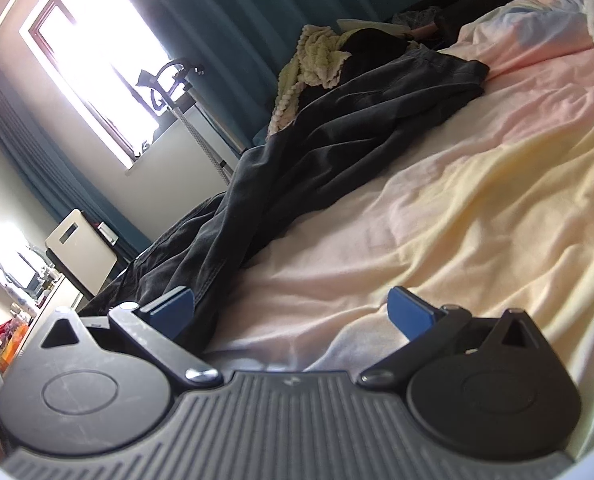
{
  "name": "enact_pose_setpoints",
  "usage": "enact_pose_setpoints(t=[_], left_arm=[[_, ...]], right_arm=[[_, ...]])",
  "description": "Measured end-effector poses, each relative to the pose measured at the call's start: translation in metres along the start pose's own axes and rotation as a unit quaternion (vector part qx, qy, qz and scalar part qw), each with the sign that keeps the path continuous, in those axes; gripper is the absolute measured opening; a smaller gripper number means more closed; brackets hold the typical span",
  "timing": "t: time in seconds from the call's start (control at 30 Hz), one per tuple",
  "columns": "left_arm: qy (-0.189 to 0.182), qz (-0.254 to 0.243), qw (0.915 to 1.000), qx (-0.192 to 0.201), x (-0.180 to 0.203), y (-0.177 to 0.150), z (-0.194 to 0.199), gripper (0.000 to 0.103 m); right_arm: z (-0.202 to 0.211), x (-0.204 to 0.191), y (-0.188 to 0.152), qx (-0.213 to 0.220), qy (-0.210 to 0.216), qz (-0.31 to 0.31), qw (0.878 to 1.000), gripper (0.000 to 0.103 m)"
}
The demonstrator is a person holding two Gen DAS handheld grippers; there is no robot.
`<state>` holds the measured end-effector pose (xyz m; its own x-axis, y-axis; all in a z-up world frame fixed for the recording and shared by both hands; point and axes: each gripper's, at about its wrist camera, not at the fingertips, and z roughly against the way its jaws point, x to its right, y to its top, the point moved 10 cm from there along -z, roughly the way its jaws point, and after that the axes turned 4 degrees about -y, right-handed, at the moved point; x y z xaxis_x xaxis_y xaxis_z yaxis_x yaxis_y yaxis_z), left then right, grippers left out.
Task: Fold clothes
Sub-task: 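Lower the waistband onto the trouser legs with the left gripper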
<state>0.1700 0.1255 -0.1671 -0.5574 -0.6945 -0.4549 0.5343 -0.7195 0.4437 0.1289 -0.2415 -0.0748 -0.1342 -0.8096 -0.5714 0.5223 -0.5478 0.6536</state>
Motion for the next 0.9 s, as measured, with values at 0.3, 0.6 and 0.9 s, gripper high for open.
enact_pose_setpoints(t=[0.3,0.6,0.9], left_arm=[[-0.019,-0.014,0.9990,0.037,-0.027,-0.039,0.082,0.016],[-0.120,0.168,0.9773,0.048,-0.046,-0.115,0.111,0.030],[-0.086,0.232,0.9498,0.191,-0.045,-0.044,0.167,0.079]], right_arm=[[-0.003,0.010,0.002,0.007,-0.014,-0.015,1.000,0.103],[-0.003,0.010,0.001,0.007,-0.020,-0.018,1.000,0.103],[0.008,-0.001,0.005,0.021,-0.017,0.003,1.000,0.103]])
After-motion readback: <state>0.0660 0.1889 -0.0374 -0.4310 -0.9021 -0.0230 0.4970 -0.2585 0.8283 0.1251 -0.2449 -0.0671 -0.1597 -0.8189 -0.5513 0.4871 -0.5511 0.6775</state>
